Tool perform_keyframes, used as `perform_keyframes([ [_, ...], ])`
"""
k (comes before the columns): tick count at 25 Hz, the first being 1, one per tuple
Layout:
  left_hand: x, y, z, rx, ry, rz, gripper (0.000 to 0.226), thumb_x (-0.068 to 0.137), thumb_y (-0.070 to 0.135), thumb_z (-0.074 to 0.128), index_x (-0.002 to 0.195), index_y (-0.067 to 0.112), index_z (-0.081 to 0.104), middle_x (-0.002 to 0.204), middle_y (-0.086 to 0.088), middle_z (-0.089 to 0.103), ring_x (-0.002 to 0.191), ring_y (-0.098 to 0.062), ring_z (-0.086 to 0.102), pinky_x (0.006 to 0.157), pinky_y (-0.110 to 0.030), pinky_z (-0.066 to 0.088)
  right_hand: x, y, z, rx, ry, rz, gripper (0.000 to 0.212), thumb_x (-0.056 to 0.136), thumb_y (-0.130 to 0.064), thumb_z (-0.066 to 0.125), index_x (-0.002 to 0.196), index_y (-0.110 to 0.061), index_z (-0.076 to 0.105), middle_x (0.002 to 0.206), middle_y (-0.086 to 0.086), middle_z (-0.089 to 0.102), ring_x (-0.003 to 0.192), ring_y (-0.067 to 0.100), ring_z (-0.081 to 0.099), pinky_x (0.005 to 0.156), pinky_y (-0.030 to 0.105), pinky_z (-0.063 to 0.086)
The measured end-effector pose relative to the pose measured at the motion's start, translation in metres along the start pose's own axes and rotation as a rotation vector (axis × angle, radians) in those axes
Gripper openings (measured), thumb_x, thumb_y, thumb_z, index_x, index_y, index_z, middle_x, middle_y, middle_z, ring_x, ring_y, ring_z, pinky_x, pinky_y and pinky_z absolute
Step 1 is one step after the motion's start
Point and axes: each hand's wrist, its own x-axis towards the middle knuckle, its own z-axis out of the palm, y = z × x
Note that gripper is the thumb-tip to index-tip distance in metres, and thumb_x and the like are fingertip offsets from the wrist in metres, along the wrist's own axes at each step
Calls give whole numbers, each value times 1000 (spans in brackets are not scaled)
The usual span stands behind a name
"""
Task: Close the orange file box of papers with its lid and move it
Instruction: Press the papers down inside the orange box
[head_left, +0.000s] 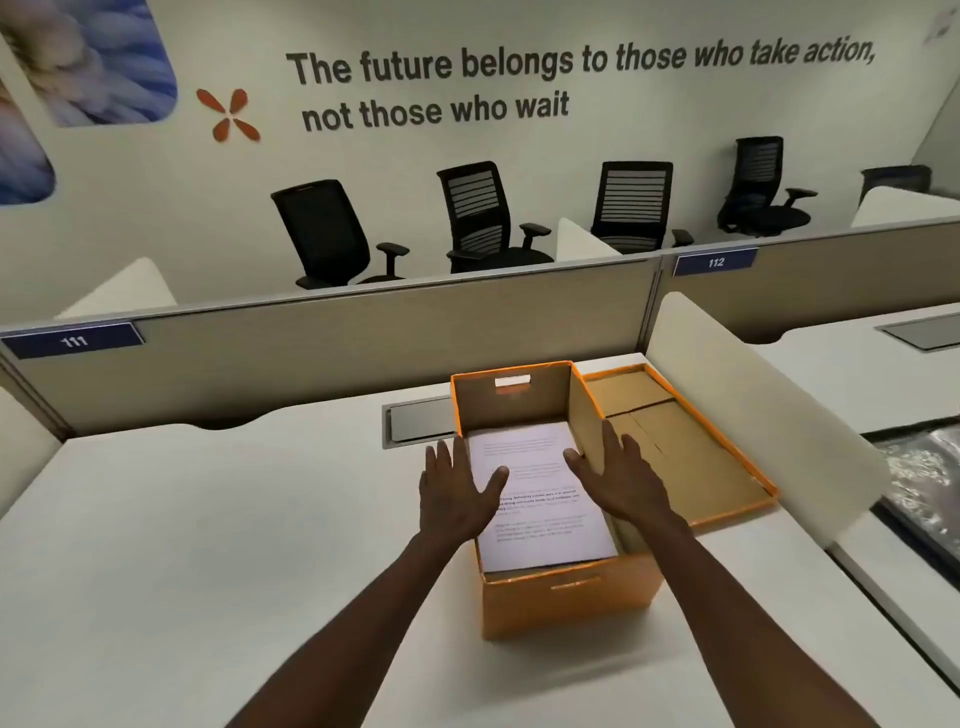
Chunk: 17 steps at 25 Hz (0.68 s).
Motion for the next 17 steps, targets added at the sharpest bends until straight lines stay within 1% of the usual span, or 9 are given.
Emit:
perform_keyframes([
  [2,-14,-3,10,-135,-43,-67,95,91,71,47,163,21,11,172,-6,13,159,-30,12,126,-53,20,-5,15,3,2,-22,8,104,77,-88,27,157,-28,0,163,13,21,139,38,40,102,54,43],
  [5,-44,-10,29,-340,-84,-111,97,90,69,54,164,25,9,171,-1,21,155,-26,28,122,-54,33,-17,37,16,-48,-27,8,105,78,-86,31,158,-24,1,165,11,15,141,38,38,102,52,44],
  [8,-53,-6,38,-379,-52,-126,100,90,66,57,163,30,0,171,2,20,152,-27,34,121,-51,36,-22,34,19,-111,27,-29,103,81,-85,30,158,-20,8,166,10,13,142,37,36,100,50,46],
  [10,-55,-6,42,-332,-8,-106,97,91,67,54,163,32,-1,172,4,16,154,-26,31,121,-49,34,-26,35,23,-171,68,-55,102,82,-85,27,157,-18,13,166,10,12,141,36,37,97,48,48],
  [11,-57,-7,43,-311,19,-87,95,90,68,52,162,34,-1,172,5,13,155,-25,28,122,-46,30,-27,35,26,-186,83,-61,102,82,-86,25,157,-18,15,166,11,12,141,36,37,95,48,49],
  [13,-61,-6,42,-300,40,-42,96,87,74,49,161,39,0,172,9,7,157,-19,21,119,-34,23,-27,35,28,-194,95,-59,102,81,-87,23,156,-18,18,165,11,13,139,36,39,93,47,50],
  [15,-68,-3,42,-339,5,-27,101,80,80,52,160,44,2,172,12,0,158,-14,13,116,-32,19,-24,34,27,-189,94,-67,102,80,-88,23,155,-19,24,165,10,15,139,36,40,94,48,50],
  [17,-76,-1,42,-396,26,-48,106,75,82,56,160,46,4,172,15,-2,158,-9,7,116,-28,15,-22,30,27,-130,85,-83,102,79,-89,27,154,-19,29,164,9,19,140,36,38,97,50,48],
])
